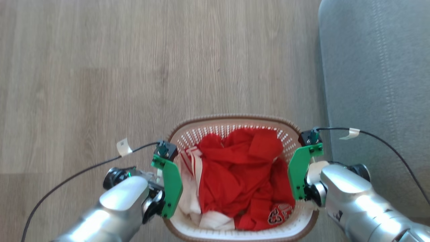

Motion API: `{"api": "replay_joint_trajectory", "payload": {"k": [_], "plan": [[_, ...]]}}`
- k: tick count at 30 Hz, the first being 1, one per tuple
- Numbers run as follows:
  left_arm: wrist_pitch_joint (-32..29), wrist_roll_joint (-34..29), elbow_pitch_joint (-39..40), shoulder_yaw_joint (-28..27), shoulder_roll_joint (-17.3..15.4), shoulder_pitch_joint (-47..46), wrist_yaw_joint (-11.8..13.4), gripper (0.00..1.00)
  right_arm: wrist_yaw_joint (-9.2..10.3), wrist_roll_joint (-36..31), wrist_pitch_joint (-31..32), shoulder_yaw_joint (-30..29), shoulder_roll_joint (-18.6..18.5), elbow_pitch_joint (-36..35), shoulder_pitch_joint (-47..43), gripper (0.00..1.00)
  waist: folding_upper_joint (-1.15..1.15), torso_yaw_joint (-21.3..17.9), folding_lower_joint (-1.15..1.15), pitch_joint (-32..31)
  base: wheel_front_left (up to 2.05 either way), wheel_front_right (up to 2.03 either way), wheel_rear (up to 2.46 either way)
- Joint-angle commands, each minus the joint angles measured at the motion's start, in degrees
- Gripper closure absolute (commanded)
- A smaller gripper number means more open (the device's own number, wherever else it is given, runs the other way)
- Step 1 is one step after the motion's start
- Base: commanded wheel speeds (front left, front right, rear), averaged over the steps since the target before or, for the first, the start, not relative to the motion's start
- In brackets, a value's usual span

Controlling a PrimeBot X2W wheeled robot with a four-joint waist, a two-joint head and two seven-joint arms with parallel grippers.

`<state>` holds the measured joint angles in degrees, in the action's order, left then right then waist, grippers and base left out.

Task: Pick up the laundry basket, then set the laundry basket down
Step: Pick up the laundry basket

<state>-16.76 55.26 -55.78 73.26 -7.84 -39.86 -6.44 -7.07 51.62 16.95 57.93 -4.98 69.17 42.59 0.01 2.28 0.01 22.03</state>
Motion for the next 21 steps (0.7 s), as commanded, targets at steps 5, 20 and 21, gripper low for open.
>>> {"api": "replay_joint_trajectory", "payload": {"k": [5,20,21], "plan": [[-2.70,-1.82,8.09,0.08,-3.11,0.44,-1.04,1.00,-0.42,0.28,1.96,4.58,0.93,-3.31,-3.30,1.00,-0.01,-0.04,-0.01,-4.70,0.00,0.00,0.00],[-6.91,-0.11,19.02,0.09,-9.65,6.02,-1.04,1.00,-0.42,3.40,2.96,9.23,0.52,-6.80,-4.92,1.00,-0.01,0.19,-0.01,-12.24,0.00,0.00,0.00],[-7.31,-0.14,19.73,0.09,-10.14,6.36,-1.02,1.00,-0.42,3.64,2.85,9.44,0.59,-7.05,-5.14,1.00,-0.01,0.20,-0.01,-12.56,0.00,0.00,0.00]]}}
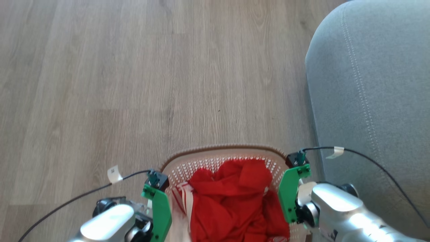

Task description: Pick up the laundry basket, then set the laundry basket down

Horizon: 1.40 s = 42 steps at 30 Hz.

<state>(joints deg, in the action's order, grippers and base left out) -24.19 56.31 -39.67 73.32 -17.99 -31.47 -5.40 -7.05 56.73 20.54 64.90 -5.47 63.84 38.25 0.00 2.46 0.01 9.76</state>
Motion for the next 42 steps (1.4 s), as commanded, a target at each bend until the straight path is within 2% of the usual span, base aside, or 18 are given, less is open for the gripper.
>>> {"api": "replay_joint_trajectory", "payload": {"k": [1,11,22,42], "plan": [[-0.24,-1.19,4.39,0.03,-0.42,-1.71,-1.89,1.00,-0.44,-1.21,-0.88,2.62,1.13,-1.91,-1.03,1.00,0.00,0.06,-0.01,-0.58,0.00,0.00,0.00],[-2.51,-2.15,11.80,0.03,-3.99,1.60,1.22,1.00,-0.44,0.33,-1.89,4.25,1.46,-2.37,-2.82,1.00,0.00,-0.07,-0.01,-3.11,0.00,0.00,0.00],[-2.83,-2.19,15.60,-0.06,-5.44,3.49,3.90,1.00,-0.44,1.63,-2.36,5.24,1.54,-1.69,-3.06,1.00,0.00,-0.01,-0.01,-4.73,0.00,0.00,0.00],[-2.31,-2.05,15.73,-0.39,-5.60,2.95,4.99,1.00,-0.44,2.72,-2.83,6.35,1.53,-1.54,-1.47,1.00,0.00,-0.15,-0.01,-4.11,0.00,0.00,0.00]]}}
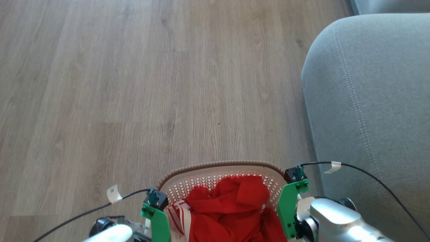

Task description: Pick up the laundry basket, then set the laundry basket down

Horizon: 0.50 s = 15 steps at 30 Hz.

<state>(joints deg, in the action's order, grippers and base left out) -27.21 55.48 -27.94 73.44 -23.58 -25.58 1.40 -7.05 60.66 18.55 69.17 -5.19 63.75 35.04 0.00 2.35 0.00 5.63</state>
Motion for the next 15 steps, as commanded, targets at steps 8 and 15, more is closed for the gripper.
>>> {"api": "replay_joint_trajectory", "payload": {"k": [8,15], "plan": [[0.99,-1.25,3.66,-0.50,0.22,-3.04,-1.83,1.00,-0.44,-0.85,-1.01,2.46,1.19,-1.46,2.06,1.00,0.00,-0.22,0.00,-0.13,0.00,0.00,0.00],[1.19,-1.33,3.33,-0.48,0.34,-2.87,-1.84,1.00,-0.44,-0.60,-1.10,2.74,1.17,-1.32,2.14,1.00,0.00,-0.22,0.00,-0.35,0.00,0.00,0.00]]}}
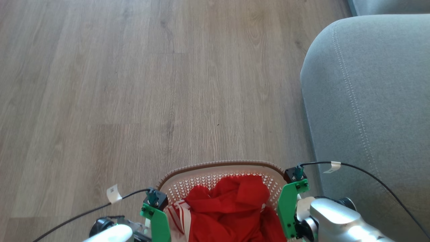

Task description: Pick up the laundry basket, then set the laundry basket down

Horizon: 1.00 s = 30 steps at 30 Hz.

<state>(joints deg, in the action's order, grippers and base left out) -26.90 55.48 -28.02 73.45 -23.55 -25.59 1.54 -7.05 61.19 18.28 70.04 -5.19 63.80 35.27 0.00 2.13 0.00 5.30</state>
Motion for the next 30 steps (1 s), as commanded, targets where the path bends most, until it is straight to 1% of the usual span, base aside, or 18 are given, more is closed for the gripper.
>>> {"api": "replay_joint_trajectory", "payload": {"k": [1,30], "plan": [[0.93,-1.33,3.38,-0.49,0.32,-2.85,-1.97,1.00,-0.44,-1.09,-0.84,1.90,1.17,-1.36,1.92,1.00,0.00,0.00,0.00,-0.04,0.00,0.00,0.00],[1.55,-1.32,2.86,-0.43,0.82,-2.67,-1.89,1.00,-0.44,-0.70,-1.30,2.68,1.18,-1.30,2.22,1.00,0.00,0.00,0.00,-0.05,0.00,0.00,0.00]]}}
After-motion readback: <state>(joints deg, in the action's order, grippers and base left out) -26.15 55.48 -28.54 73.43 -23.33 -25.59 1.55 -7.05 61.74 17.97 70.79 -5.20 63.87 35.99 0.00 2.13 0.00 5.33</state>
